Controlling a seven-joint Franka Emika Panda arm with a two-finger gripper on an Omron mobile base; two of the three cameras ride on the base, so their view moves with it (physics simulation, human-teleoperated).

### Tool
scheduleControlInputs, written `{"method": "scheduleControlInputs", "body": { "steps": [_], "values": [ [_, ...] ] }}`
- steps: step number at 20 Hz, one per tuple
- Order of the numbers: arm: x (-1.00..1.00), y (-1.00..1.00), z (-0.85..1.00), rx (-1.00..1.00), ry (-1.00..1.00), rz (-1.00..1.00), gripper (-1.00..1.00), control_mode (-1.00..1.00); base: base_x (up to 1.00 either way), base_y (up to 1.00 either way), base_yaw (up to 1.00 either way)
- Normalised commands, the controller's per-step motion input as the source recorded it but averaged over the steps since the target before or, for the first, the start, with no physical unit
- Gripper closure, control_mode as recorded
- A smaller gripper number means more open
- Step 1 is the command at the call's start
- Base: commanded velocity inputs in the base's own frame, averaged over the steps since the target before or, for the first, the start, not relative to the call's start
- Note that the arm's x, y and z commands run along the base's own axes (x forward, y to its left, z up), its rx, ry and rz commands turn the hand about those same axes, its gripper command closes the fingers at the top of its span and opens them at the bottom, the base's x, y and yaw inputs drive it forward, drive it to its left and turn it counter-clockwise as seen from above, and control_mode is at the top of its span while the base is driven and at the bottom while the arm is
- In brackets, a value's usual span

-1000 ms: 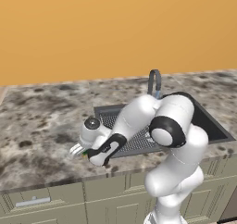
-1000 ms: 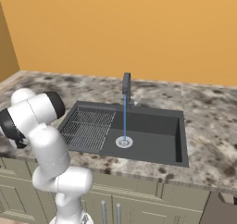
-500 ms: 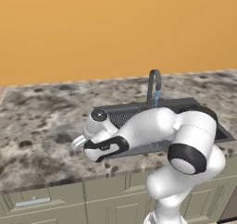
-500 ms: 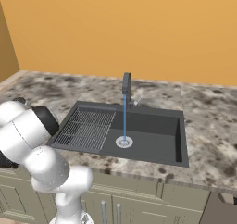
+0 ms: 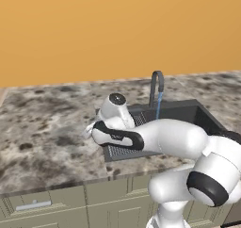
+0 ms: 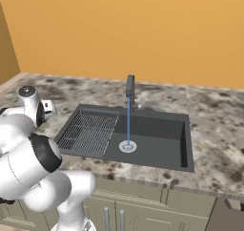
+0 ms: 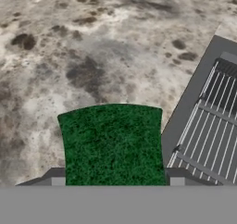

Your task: Soak the sponge with water for a few seconds and then drop it inside the sink.

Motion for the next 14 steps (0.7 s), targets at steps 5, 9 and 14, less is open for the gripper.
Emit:
{"method": "scheduleControlInputs", "body": {
  "steps": [5,9,14],
  "values": [
    [0.0,-0.51,0.38,0.0,0.08,0.0,1.0,-1.0,0.0,0.0,0.0],
    [-0.04,-0.48,0.31,0.0,0.04,0.0,1.0,-1.0,0.0,0.0,0.0],
    [-0.32,-0.18,0.17,0.01,0.0,0.0,1.0,-1.0,0.0,0.0,0.0]
  ]
}}
